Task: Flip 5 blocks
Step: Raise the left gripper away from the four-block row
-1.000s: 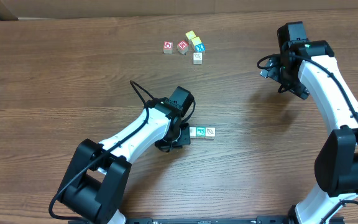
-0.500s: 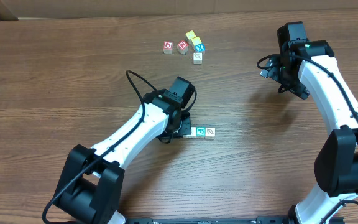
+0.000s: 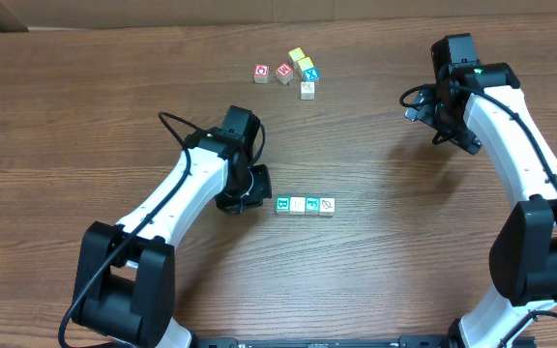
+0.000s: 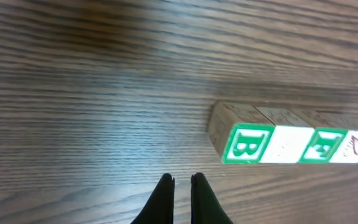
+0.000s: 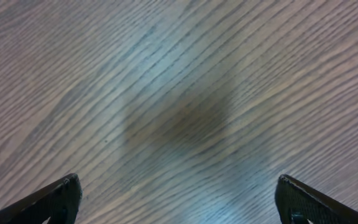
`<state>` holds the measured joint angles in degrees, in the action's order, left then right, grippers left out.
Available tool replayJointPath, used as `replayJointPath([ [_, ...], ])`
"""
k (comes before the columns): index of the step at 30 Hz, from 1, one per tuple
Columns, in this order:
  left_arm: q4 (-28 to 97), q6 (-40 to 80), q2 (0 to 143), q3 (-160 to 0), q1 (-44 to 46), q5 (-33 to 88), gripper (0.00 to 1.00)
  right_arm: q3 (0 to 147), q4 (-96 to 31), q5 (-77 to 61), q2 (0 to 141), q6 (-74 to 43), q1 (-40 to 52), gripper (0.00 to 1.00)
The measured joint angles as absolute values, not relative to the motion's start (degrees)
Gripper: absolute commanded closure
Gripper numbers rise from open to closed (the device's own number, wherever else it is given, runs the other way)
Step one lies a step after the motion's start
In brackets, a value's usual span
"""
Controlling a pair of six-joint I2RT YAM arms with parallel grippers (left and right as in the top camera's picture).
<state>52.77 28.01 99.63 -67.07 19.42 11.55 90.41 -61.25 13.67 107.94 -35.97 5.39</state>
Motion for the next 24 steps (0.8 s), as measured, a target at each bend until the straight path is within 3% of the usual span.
replayJointPath([
  [3,52.8,27.1,99.6,-67.1,19.4,12.1,0.96,90.4,-62.0,11.9,107.9,-36.0,5.4,0.01],
  [4,52.7,26.9,99.6,-67.1,19.4,12.2,0.96,90.4,-63.1,10.7,107.9,-35.9,5.4,0.15],
  [5,52.7,26.8,99.6,-67.1,19.4,12.3,0.96,90.4,-63.7,9.4,107.9,-35.1,5.4,0.56],
  [6,52.7,26.7,99.6,-67.1,19.4,12.4,0.96,90.4,-64.0,7.9,107.9,-34.5,5.4,0.82],
  [7,52.6,26.7,99.6,-67.1,19.4,12.5,0.96,90.4,-64.4,6.2,107.9,-33.2,5.4,0.96],
  [18,53.5,26.5,99.6,-67.1,19.4,10.8,0.96,90.4,-76.6,-7.3,107.9,-27.6,6.9,0.96],
  [24,53.6,26.5,99.6,-67.1,19.4,9.8,0.96,89.9,-78.7,-8.8,107.6,-26.9,13.3,0.96],
])
